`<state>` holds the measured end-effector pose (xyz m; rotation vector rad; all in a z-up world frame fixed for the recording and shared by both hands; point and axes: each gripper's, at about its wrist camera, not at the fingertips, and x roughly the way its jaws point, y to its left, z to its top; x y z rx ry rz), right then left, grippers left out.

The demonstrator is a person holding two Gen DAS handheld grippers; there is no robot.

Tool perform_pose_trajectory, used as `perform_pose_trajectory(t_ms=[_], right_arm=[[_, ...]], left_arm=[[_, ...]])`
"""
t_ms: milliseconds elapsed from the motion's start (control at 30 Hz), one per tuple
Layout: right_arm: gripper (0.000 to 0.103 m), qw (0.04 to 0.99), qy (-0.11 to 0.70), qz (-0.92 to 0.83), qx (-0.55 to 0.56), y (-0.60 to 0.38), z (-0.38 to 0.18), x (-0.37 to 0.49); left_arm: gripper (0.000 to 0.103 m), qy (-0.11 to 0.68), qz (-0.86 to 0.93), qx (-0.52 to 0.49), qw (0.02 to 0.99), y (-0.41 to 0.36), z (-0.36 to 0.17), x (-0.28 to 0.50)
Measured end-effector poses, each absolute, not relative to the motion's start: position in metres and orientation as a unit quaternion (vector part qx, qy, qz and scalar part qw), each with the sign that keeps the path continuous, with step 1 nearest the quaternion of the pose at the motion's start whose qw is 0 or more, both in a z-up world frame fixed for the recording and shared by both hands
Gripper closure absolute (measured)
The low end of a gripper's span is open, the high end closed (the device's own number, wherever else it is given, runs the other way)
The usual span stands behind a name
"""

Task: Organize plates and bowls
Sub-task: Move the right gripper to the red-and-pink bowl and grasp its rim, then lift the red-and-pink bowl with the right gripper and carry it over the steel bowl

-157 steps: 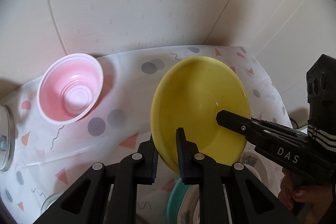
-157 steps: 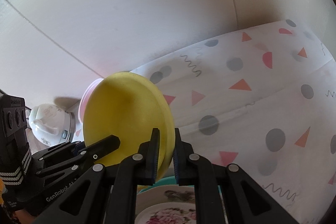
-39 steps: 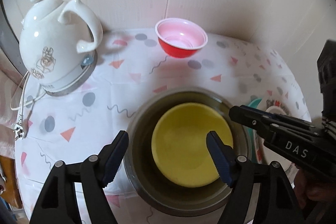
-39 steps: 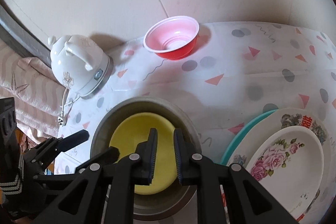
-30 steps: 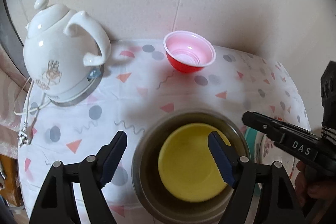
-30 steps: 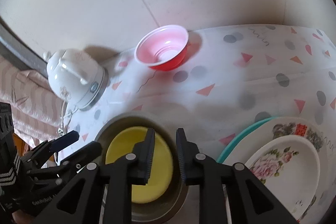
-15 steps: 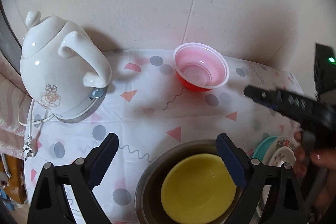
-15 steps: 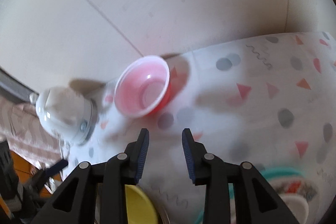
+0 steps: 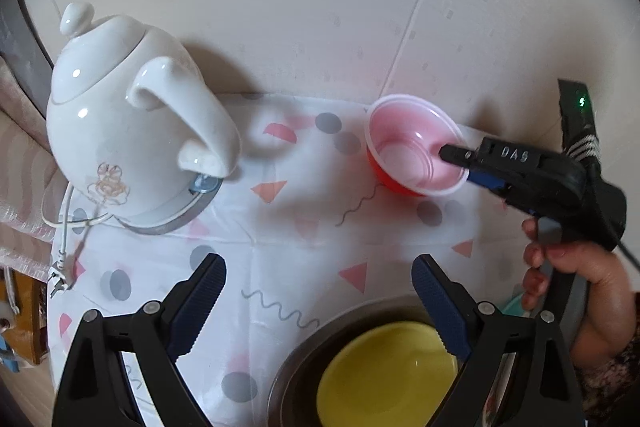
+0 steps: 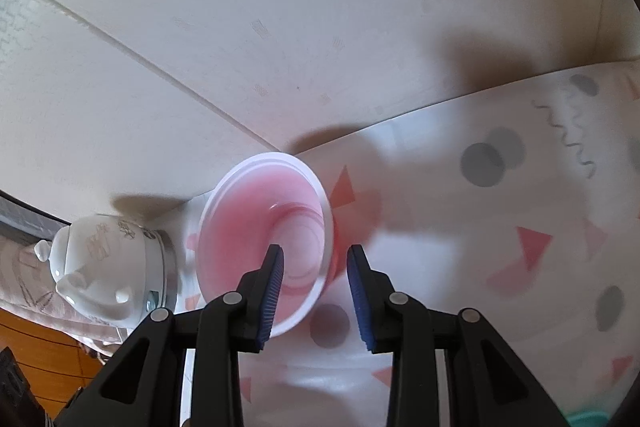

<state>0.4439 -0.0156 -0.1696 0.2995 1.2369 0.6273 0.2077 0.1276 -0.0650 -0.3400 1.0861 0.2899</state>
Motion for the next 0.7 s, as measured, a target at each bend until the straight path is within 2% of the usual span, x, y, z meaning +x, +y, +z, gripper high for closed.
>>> perform_pose_trajectory(t_ms=[67, 133, 267, 700], right_arm=[[0.073, 0.753, 0.569, 0.302, 0.132, -0.011, -0.175, 0.445], [0.085, 0.752, 0.571, 0.308, 0.118, -0.008, -0.179, 0.445], [0.091, 0.745, 0.572, 0.320, 0.122, -0.013, -0.182, 0.441], [0.092, 0.748, 0.576, 0.304, 0.126, -0.054, -0.185, 0.419]], left_arm=[[0.008, 0.510, 0.135, -0.158, 0.835, 0.127, -0.065, 0.213], [0.008, 0.508, 0.132, -0.152, 0.838, 0.125, -0.065, 0.220], [0.008, 0.507, 0.124, -0.151, 0.839, 0.121, -0.067, 0.235], [0.011, 0.532, 0.104, -0.135, 0.829, 0.099, -0.099, 0.278]])
